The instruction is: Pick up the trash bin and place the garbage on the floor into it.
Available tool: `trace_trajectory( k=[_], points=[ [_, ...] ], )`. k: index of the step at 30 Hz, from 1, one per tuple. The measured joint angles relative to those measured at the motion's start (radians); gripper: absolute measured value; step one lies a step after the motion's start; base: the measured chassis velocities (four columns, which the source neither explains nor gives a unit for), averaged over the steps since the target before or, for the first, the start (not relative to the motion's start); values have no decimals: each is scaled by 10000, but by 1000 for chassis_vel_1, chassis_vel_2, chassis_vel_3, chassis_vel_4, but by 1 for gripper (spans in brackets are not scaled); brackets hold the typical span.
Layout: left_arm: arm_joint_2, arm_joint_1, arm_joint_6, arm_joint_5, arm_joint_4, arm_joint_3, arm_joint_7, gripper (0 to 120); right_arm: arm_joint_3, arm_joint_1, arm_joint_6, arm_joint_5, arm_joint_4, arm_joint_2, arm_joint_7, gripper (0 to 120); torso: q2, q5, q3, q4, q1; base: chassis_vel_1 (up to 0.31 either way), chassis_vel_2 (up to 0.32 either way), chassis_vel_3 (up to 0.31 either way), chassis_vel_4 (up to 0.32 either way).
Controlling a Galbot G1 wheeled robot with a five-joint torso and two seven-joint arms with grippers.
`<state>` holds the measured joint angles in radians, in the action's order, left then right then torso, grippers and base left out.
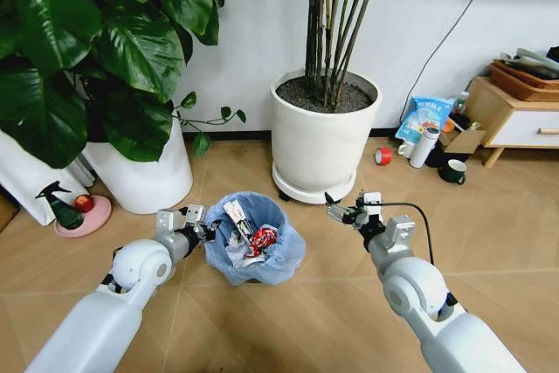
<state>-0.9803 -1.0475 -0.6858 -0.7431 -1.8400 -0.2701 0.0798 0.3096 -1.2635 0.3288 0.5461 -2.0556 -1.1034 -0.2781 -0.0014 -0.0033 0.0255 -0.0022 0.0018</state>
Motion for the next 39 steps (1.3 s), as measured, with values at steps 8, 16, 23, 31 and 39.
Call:
trace_trajectory(
  k=[8,16,23,31,39],
  points=[
    [10,-221,7,54,-262,-70,24,0,422,-581,-72,-94,-310,-7,40,100,1,4,-2,-2,-1,287,-294,-292,290],
    [-18,-465,8,127,-493,-119,121,0,557,-832,-155,-200,-432,-57,65,100,1,2,-2,-1,-1,272,-285,-279,289],
    [-55,-579,16,193,-648,-143,185,0,587,-1069,-241,-397,-584,-55,153,100,1,4,-1,0,0,268,-261,-275,261],
    [-72,-689,20,254,-713,-157,199,0,572,-1185,-324,-489,-608,-115,195,100,0,2,0,-1,1,319,-302,-334,307],
    [-114,-740,38,293,-768,-197,209,0,531,-1269,-367,-508,-643,-84,213,100,-1,-1,-3,0,-2,362,-306,-364,317]
  ],
)
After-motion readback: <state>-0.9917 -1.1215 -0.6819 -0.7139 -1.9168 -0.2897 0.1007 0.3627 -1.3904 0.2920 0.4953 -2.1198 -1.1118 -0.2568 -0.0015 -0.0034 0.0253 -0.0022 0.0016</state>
